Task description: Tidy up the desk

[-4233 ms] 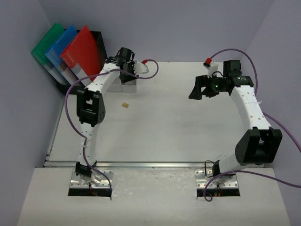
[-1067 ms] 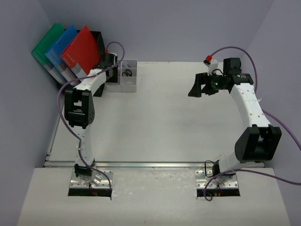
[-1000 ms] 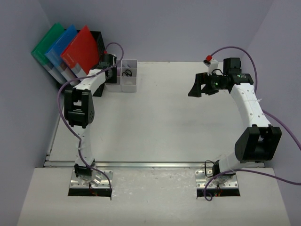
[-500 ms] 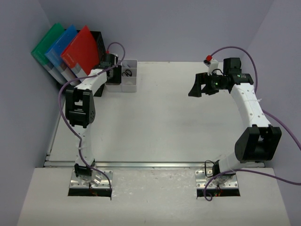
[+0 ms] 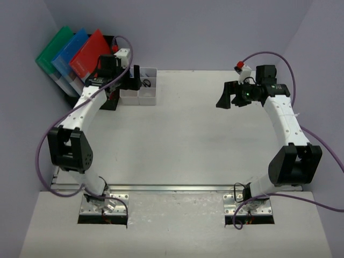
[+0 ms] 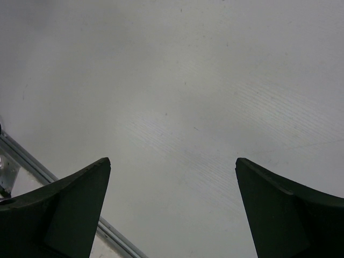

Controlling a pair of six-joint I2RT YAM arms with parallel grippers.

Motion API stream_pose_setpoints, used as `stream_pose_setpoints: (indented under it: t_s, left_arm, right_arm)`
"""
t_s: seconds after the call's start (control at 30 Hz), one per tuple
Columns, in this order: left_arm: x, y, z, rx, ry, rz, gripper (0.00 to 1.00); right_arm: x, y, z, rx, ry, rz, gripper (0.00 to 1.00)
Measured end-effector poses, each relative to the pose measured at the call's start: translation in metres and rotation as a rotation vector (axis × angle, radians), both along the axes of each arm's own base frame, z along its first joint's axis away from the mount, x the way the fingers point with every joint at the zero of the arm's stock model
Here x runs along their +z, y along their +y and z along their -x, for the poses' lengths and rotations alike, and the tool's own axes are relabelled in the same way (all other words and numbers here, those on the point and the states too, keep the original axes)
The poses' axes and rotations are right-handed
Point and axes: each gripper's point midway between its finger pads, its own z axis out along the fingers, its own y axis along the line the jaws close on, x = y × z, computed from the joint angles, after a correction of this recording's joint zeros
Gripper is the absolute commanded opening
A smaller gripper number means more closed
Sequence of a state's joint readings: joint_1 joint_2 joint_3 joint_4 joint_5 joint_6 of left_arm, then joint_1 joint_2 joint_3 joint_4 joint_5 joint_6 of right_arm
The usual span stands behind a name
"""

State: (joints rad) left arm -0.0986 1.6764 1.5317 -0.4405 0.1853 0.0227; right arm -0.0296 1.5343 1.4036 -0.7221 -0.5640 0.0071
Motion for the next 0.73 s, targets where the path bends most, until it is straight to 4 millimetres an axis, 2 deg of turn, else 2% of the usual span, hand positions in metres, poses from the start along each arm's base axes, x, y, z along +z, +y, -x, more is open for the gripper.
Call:
stream_pose_setpoints:
  t_s: [0.07,0.13,0.2,0.3,0.37,0.53,0.73]
  left_arm:
    - [0.02,-0.006,0.025,-0.054,-0.057,0.023,1.0]
    - [0.021,-0.009,0.047,-0.086,-0.087,0.032,1.0]
    - [0.004,-0.009,0.07,-0.093,-0.072,0.034,1.0]
    - [-0.033,0.001,0.107,-0.056,-0.009,0.015,1.0]
    - [-0.045,0.007,0.122,-0.03,0.007,-0.001,1.0]
    - [-0.047,0.022,0.136,0.032,-0.019,-0.039,1.0]
    - [-0.04,0.033,0.134,0.087,-0.052,-0.068,1.0]
  right_arm:
    - [0.0,-0.005,-0.005,-0.028,-0.014,0.02,0.99]
    - [0.002,-0.011,-0.013,-0.067,-0.061,0.038,0.99]
    - [0.003,-0.016,-0.014,-0.105,-0.107,0.046,0.99]
    - [0.002,-0.02,-0.007,-0.148,-0.16,0.041,0.99]
    - [0.003,-0.021,-0.007,-0.173,-0.188,0.033,0.99]
    - [-0.009,-0.023,-0.008,-0.225,-0.201,0.011,0.99]
    - [-0.019,-0.023,-0.009,-0.239,-0.202,0.004,0.99]
